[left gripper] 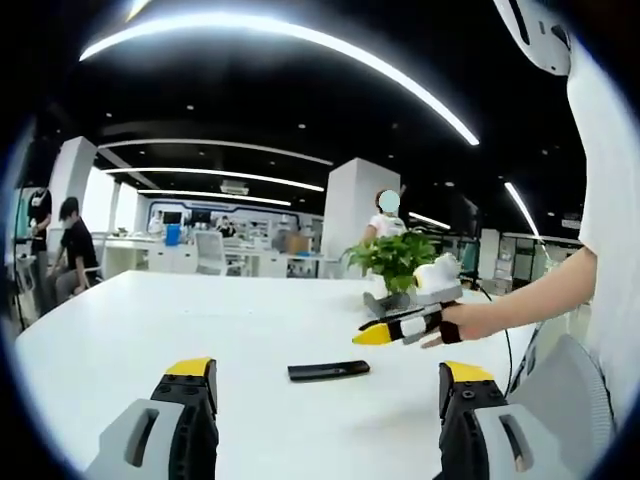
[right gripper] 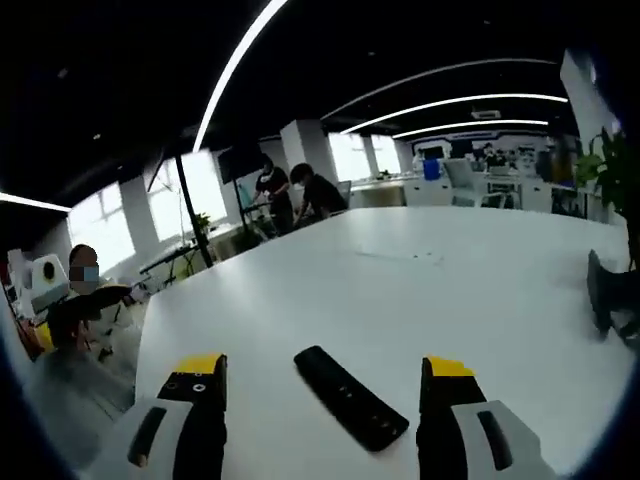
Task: Press the specified remote control buttons in sequence, fully releasing each button before pressing the next.
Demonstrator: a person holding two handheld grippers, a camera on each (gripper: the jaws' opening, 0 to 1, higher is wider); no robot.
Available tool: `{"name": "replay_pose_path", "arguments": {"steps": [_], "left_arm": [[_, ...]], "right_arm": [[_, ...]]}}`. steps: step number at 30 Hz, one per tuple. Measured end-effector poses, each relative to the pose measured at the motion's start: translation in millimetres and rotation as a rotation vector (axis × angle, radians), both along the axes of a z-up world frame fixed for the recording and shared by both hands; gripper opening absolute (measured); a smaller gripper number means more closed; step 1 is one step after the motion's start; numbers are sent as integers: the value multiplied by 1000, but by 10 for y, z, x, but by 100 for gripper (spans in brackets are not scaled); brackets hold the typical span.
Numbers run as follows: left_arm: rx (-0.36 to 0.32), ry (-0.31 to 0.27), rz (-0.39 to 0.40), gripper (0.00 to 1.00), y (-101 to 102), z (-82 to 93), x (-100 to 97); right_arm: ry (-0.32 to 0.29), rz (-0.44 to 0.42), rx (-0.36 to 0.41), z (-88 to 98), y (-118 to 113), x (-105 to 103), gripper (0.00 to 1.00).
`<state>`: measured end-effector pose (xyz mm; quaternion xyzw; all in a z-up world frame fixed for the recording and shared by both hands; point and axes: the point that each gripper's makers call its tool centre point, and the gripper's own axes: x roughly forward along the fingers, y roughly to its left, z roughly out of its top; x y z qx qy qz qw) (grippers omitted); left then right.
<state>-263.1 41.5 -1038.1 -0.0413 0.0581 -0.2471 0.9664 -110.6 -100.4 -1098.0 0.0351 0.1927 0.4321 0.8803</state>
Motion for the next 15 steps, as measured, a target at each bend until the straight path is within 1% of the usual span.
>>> {"name": "replay_pose_path", "arguments": {"steps": [3, 7, 11, 13, 14, 15], "left_arm": [[-2, -2, -1, 95, 0, 5, -2], [-4, 3, -3, 95, -4, -1, -8], [-5, 2, -1, 95, 1, 0, -6], [-6, 1, -1, 95, 3, 2, -6], [-6, 1, -1, 95, 3, 2, -6], [-5, 2, -2, 95, 2, -1, -6]], "right_arm": [[-30, -38, 2, 89, -100, -112, 85], [-88, -98, -45, 156, -262, -303, 90], [-93, -141, -32, 210, -365, -523, 94], [-122, -155, -41, 245, -422, -625, 95], [-152, -164, -65, 275, -465, -674, 95], [-163, -176, -82, 287, -498, -702, 96]]}}
